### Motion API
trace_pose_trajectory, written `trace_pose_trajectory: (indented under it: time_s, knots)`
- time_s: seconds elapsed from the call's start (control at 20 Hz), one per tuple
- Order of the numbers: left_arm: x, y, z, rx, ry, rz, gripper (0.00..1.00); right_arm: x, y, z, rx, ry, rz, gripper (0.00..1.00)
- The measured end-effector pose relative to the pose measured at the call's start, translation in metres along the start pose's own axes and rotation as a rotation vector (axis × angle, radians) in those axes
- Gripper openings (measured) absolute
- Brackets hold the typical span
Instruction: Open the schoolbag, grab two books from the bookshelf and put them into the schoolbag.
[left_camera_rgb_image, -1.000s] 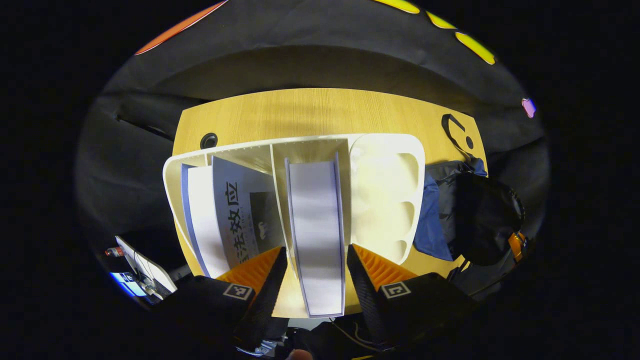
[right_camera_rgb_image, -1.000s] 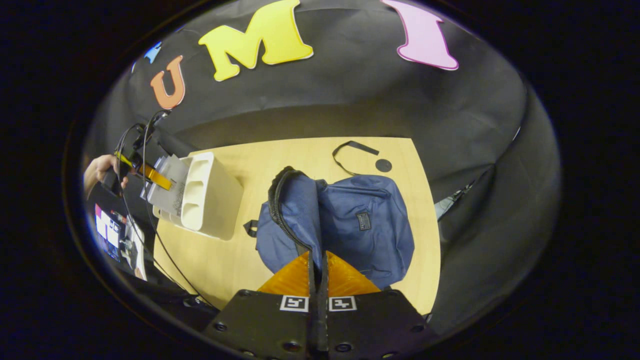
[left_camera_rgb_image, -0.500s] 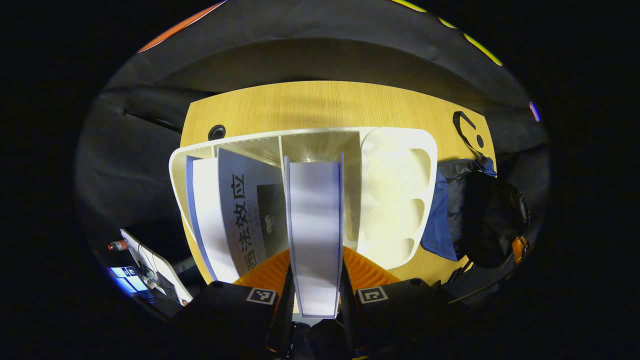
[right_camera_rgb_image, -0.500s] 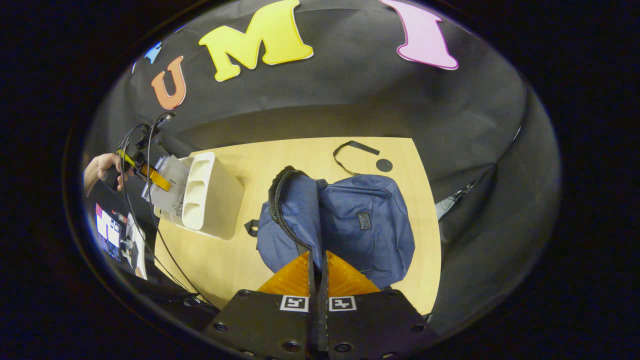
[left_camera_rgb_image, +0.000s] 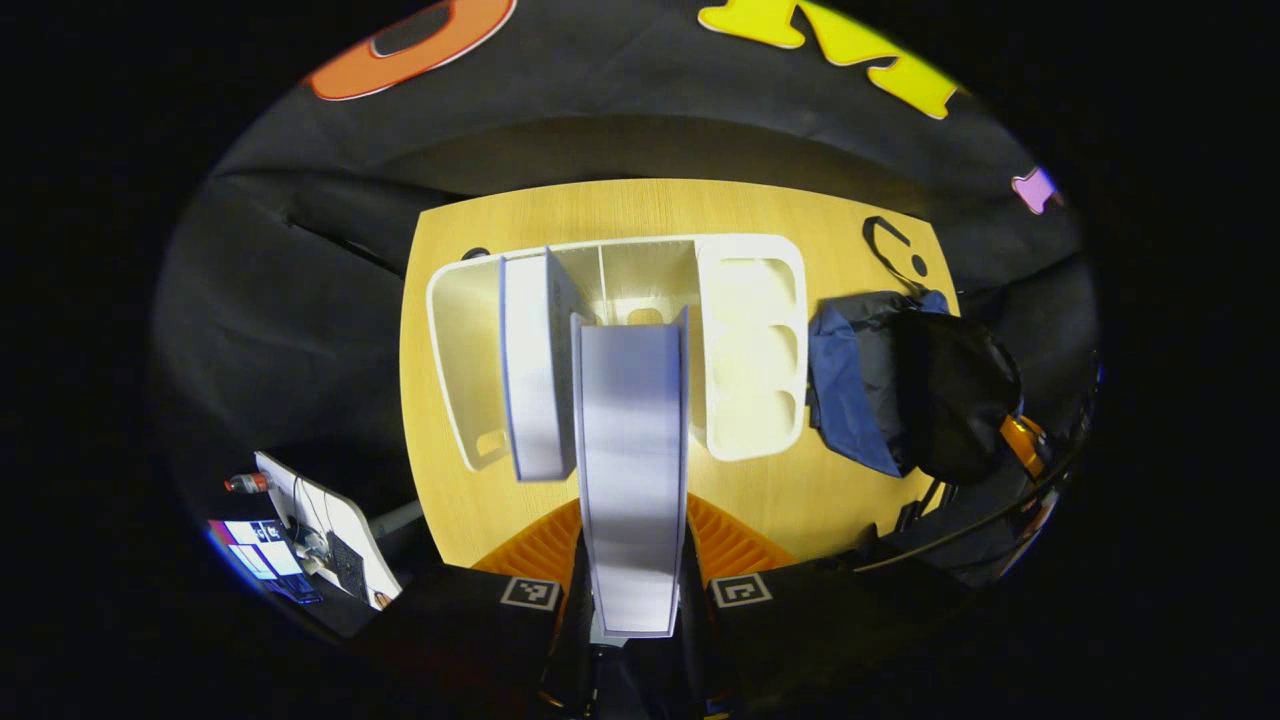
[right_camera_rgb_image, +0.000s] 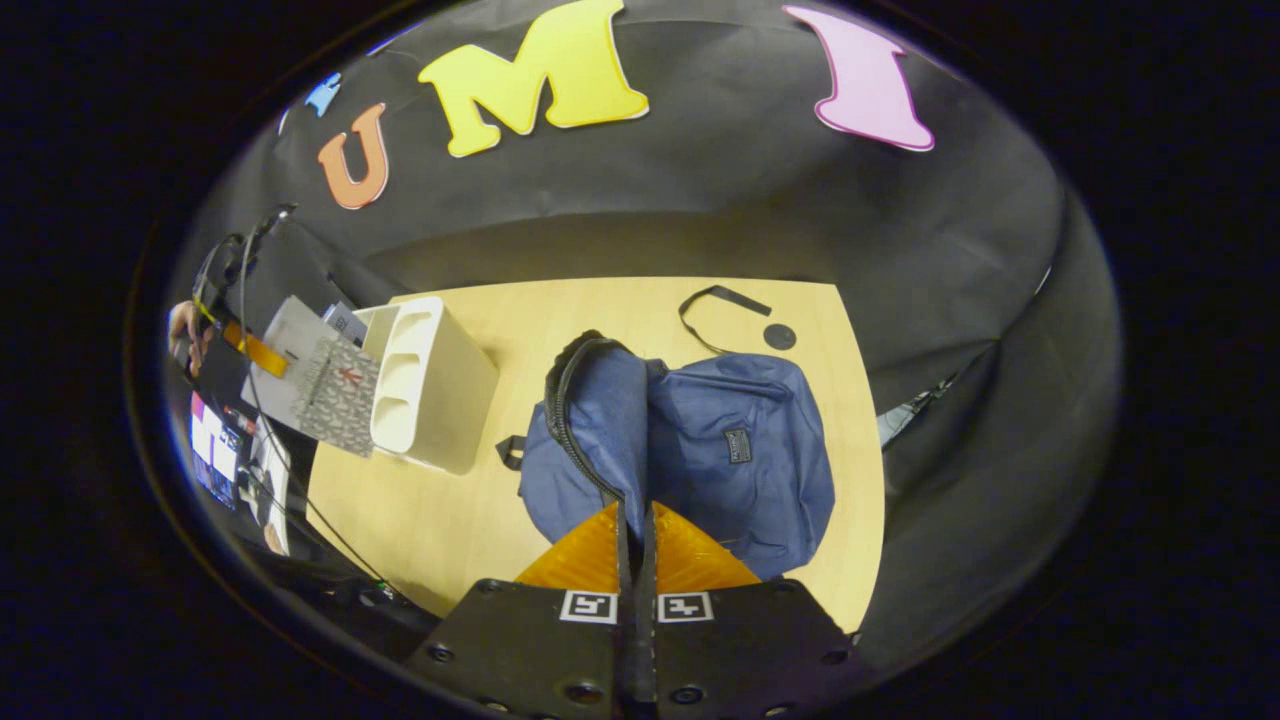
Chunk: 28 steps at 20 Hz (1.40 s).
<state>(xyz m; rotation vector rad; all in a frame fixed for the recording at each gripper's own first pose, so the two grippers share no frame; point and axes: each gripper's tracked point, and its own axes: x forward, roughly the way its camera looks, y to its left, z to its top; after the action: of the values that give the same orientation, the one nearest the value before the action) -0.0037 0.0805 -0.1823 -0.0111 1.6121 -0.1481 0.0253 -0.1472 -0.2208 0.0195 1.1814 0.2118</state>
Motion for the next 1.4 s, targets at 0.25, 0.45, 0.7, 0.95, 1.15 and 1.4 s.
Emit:
trace_pose_trajectory:
  time_s: [0.25, 0.45, 0.7, 0.95, 1.15, 1.4]
  knots:
    - [-0.071, 0.003, -0.029, -0.055, -0.097, -0.059, 0.41, -0.002, 0.003, -0.003, -0.009, -0.002, 0.005, 0.0]
    - [-0.105, -0.032, -0.031, -0.094, -0.178, -0.202, 0.39, -0.004, 0.002, -0.005, 0.007, -0.003, 0.004, 0.0]
    - [-0.103, -0.122, -0.034, -0.119, -0.184, -0.473, 0.39, -0.009, 0.0, -0.004, 0.012, -0.013, -0.002, 0.0]
    - [-0.064, -0.191, -0.022, -0.072, -0.19, -0.607, 0.39, -0.015, -0.001, -0.001, 0.007, -0.015, 0.006, 0.0]
    - [-0.009, -0.237, -0.021, -0.089, -0.164, -0.658, 0.39, -0.022, -0.011, 0.003, 0.03, -0.025, 0.006, 0.0]
    - [0.06, -0.287, -0.019, -0.121, -0.149, -0.7, 0.39, -0.03, -0.022, 0.002, 0.066, -0.024, 0.002, 0.0]
